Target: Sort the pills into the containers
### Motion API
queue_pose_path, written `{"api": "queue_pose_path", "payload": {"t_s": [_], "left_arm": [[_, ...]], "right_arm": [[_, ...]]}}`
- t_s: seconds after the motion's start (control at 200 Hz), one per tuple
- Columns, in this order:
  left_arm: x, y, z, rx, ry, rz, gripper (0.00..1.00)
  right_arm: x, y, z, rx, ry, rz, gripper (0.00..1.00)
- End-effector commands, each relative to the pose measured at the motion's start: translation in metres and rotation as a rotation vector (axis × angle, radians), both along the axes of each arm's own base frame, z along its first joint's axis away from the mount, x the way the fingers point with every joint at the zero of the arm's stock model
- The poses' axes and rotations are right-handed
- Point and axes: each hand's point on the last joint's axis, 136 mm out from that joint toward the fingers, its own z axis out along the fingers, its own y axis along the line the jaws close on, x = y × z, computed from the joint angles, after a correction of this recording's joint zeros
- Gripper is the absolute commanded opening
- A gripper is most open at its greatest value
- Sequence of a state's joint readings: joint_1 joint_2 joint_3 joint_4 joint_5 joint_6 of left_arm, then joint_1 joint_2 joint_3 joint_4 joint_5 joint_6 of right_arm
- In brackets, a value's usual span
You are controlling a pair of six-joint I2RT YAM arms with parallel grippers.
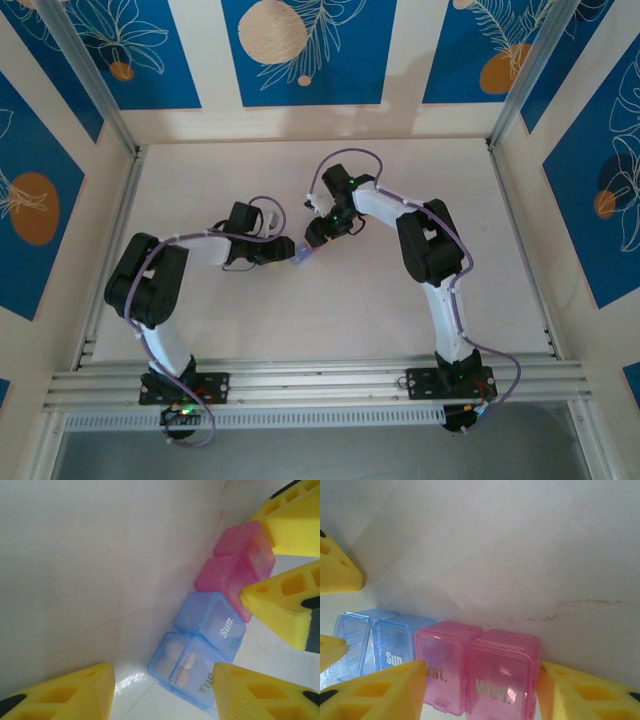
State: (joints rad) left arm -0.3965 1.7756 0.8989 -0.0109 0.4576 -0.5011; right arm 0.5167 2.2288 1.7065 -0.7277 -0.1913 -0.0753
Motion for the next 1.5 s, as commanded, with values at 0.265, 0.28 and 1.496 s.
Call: {"api": "queue_pose_path", "payload": {"t_s": [0.265, 0.28, 1.496], "left_arm": [[-0.012, -0.003, -0.001, 0.102, -0.005, -0.069, 0.56], [-0.012, -0.003, 0.000, 0.102, -0.005, -0.069, 0.57], [-0.023, 0.015, -0.045, 0.276, 0.057, -0.093, 0.45]], "right_arm": [[-0.014, -0.014, -0.014, -0.060, 0.059, -0.019, 0.58], [-0.014, -0.014, -0.014, -0.060, 0.059, -0.019, 0.58], [-0.014, -0.021, -0.013, -0.062, 0.064, -0.029, 0.58]]}}
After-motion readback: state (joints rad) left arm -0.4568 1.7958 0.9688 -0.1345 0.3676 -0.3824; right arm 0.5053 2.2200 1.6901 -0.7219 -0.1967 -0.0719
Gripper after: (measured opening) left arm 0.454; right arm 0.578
